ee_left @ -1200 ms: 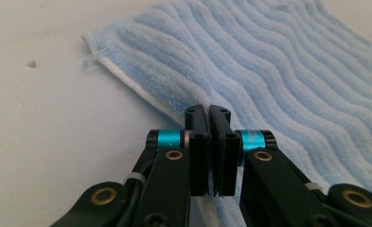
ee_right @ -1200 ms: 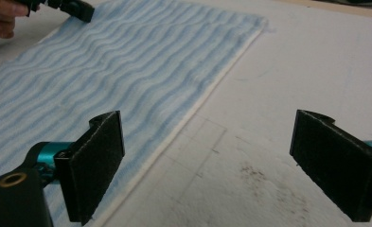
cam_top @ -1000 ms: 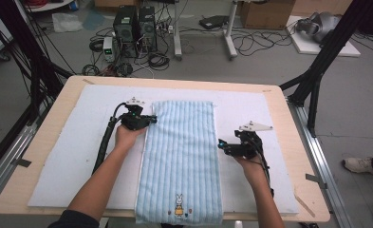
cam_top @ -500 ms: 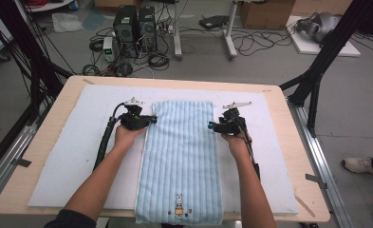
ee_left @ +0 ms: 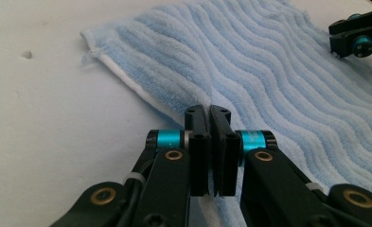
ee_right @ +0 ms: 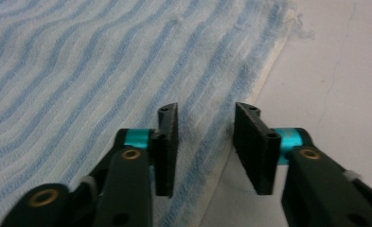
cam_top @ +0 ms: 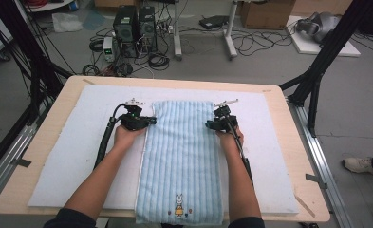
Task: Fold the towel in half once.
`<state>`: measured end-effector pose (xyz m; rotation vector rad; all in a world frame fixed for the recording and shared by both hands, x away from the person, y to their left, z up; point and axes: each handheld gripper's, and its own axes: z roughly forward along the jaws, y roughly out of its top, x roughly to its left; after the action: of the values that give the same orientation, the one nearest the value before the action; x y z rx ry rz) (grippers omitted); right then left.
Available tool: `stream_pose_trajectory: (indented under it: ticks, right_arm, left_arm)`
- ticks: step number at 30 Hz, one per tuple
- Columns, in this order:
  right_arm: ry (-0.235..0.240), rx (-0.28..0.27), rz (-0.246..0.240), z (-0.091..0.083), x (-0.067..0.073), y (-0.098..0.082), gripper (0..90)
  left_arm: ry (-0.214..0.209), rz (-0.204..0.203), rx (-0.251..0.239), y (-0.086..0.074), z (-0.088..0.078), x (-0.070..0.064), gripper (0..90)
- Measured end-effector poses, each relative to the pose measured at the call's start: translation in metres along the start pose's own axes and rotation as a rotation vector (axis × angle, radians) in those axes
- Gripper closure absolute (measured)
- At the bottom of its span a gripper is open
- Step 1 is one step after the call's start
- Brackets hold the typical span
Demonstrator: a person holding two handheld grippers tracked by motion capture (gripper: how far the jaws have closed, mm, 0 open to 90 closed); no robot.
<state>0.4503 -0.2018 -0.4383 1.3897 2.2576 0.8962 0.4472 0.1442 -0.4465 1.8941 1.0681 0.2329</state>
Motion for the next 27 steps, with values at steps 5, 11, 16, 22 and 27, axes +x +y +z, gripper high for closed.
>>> stream_pose_trajectory:
  ticks: [5, 11, 16, 22, 27]
  right_arm:
    - [0.003, 0.012, -0.067, 0.0, 0.008, 0.002, 86.0]
    - [-0.009, -0.038, -0.028, -0.004, 0.003, 0.006, 86.2]
    - [0.001, -0.112, -0.021, -0.01, 0.001, 0.012, 86.2]
    - [0.038, -0.118, -0.019, -0.014, 0.004, 0.006, 86.1]
    - [0.072, -0.153, -0.017, -0.026, 0.005, -0.001, 86.1]
  left_arm:
    - [0.014, 0.0, -0.001, 0.001, 0.0, -0.001, 86.3]
    - [0.023, -0.075, -0.072, 0.007, -0.002, 0.004, 86.3]
    - [0.017, -0.082, -0.095, 0.013, -0.005, 0.007, 86.3]
    - [-0.011, -0.048, -0.074, 0.009, -0.013, 0.007, 86.1]
    - [-0.044, -0.006, -0.067, 0.009, -0.024, 0.0, 85.9]
